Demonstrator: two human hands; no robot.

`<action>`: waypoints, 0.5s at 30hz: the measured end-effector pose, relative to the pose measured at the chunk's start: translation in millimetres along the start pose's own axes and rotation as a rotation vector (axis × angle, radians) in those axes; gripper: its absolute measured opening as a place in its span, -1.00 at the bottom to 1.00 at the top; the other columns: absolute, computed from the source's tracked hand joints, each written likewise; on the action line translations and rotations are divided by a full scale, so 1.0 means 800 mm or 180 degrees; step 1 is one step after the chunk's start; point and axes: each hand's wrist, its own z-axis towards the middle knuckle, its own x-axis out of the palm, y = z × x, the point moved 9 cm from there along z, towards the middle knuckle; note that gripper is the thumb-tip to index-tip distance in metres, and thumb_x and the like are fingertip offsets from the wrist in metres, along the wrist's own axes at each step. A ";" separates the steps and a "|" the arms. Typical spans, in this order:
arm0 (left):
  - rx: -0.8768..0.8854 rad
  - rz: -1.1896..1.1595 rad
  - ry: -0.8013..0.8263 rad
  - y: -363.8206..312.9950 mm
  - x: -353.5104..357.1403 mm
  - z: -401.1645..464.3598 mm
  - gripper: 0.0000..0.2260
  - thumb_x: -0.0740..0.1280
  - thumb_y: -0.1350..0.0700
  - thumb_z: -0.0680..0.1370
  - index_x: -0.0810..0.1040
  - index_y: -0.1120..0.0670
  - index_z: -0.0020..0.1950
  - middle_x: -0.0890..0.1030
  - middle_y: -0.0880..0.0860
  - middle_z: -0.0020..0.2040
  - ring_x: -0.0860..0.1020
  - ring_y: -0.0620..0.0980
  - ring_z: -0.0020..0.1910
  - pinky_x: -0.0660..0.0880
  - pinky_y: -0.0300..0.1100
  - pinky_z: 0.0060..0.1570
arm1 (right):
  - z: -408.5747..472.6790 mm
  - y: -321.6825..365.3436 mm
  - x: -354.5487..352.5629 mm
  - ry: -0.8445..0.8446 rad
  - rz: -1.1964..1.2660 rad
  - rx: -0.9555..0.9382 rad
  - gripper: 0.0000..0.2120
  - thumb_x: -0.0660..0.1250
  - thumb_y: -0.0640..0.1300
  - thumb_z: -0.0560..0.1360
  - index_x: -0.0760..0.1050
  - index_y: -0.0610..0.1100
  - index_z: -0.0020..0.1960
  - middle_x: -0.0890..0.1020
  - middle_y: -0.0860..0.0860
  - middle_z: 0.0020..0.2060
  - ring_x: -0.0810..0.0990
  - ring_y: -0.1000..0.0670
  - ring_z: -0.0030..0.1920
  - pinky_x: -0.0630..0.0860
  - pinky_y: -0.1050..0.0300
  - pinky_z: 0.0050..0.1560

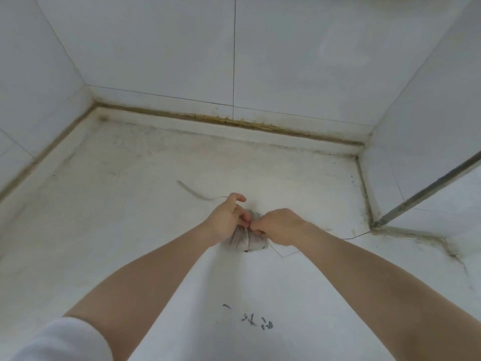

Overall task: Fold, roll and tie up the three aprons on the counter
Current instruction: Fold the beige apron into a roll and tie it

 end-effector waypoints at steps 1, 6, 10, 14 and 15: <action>-0.0003 0.0137 0.0023 0.003 0.003 0.007 -0.71 -0.04 0.36 0.59 0.24 0.18 0.28 0.50 0.08 -0.25 0.50 0.00 -0.30 0.46 -0.36 -0.18 | 0.002 0.004 -0.004 0.0152 -0.0092 -0.0237 -0.88 0.17 -0.09 0.50 0.44 -0.05 -0.18 0.45 0.04 -0.27 0.45 -0.02 -0.23 0.34 0.14 -0.24; -0.0124 0.0940 0.0417 0.014 0.034 0.016 -0.62 0.06 0.21 0.63 0.11 0.10 0.45 0.52 -0.01 -0.19 0.49 -0.11 -0.22 0.41 -0.40 -0.17 | 0.006 0.012 -0.068 0.0068 0.1433 -0.0574 -0.92 0.28 -0.23 0.49 0.53 -0.13 -0.05 0.53 0.06 -0.40 0.44 0.13 -0.36 0.34 0.28 -0.30; -0.0298 0.0930 0.0680 0.019 0.054 0.019 -0.76 0.21 0.12 0.58 0.36 0.03 0.25 0.45 0.01 -0.14 0.43 -0.11 -0.13 0.37 -0.29 -0.09 | 0.016 0.031 -0.088 0.0094 0.2484 -0.0771 -0.92 0.30 -0.31 0.50 0.52 -0.17 -0.12 0.54 0.00 -0.43 0.47 0.15 -0.47 0.39 0.36 -0.37; -0.0169 0.0708 0.0554 0.010 0.046 0.031 -0.75 0.10 0.07 0.65 0.54 0.11 0.07 0.49 -0.08 -0.18 0.45 -0.24 -0.20 0.39 -0.49 -0.17 | 0.025 0.048 -0.074 0.0124 0.2752 -0.0939 -0.92 0.32 -0.22 0.51 0.55 -0.08 -0.12 0.62 0.02 -0.33 0.59 0.10 -0.24 0.49 0.30 -0.21; -0.0137 0.0724 0.0598 0.007 0.045 0.031 -0.72 0.07 0.08 0.66 0.55 0.14 0.09 0.49 -0.09 -0.18 0.45 -0.24 -0.20 0.38 -0.54 -0.21 | 0.027 0.048 -0.075 0.0128 0.3117 -0.0971 -0.92 0.29 -0.18 0.53 0.55 -0.07 -0.08 0.65 0.02 -0.25 0.62 0.07 -0.12 0.52 0.28 -0.09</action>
